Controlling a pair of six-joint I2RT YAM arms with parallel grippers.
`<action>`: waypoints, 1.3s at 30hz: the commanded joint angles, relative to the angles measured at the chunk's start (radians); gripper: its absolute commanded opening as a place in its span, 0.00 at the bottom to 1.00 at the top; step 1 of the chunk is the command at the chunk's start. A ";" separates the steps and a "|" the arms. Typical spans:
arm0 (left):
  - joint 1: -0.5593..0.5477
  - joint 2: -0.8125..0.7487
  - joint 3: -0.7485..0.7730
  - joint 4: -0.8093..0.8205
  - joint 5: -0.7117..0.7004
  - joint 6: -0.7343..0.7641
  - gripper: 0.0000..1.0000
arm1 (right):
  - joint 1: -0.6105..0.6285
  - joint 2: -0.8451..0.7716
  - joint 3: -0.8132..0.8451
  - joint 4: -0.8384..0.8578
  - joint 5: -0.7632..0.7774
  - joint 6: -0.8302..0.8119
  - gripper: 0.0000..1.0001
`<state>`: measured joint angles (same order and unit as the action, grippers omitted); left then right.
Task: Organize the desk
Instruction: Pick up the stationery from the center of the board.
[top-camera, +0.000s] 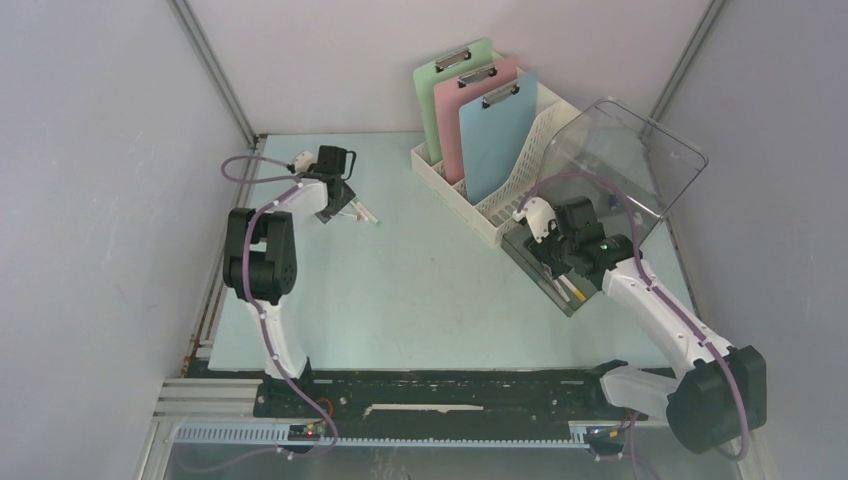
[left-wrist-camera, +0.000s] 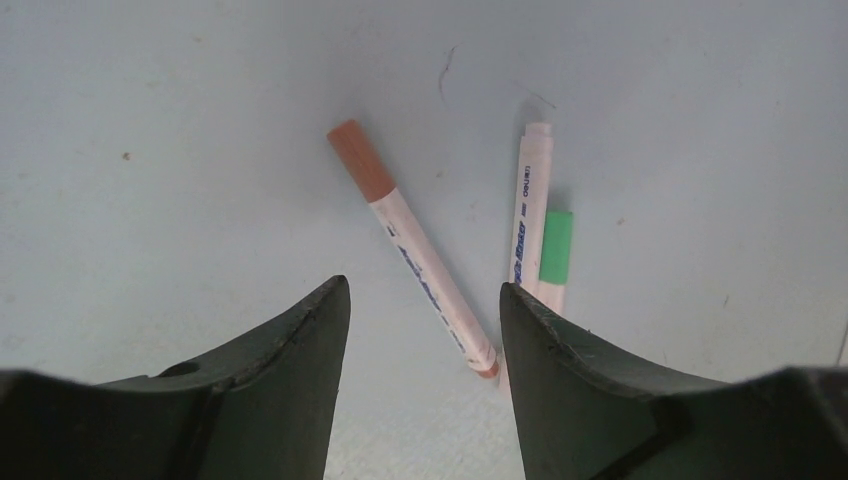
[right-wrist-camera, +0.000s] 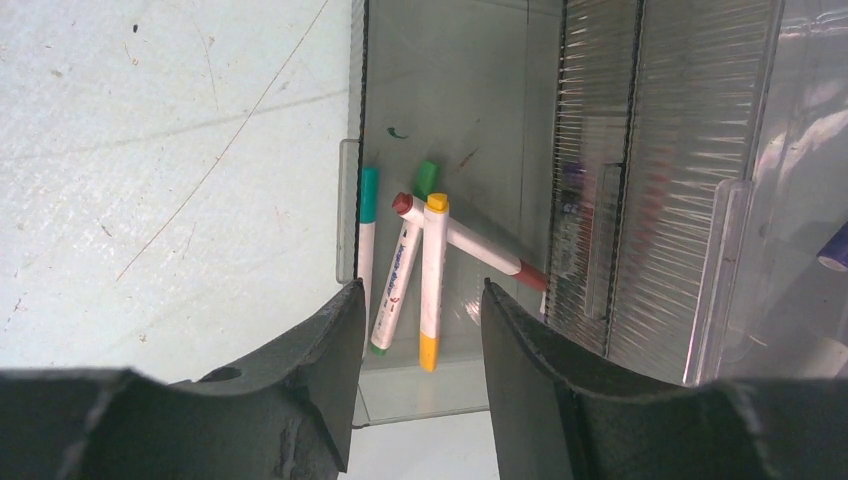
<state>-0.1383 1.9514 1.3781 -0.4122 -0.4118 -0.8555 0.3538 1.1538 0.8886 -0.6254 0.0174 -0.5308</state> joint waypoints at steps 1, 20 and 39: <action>0.009 0.065 0.102 -0.068 0.002 0.004 0.63 | 0.005 -0.025 0.003 -0.008 -0.007 -0.009 0.53; 0.029 0.186 0.267 -0.190 0.048 0.020 0.58 | 0.018 -0.051 0.003 -0.014 -0.045 -0.013 0.53; 0.028 0.213 0.243 -0.151 0.161 0.052 0.21 | 0.021 -0.090 0.003 -0.016 -0.062 -0.017 0.53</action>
<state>-0.1135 2.1746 1.6466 -0.5793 -0.2989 -0.8276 0.3691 1.0973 0.8886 -0.6472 -0.0326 -0.5373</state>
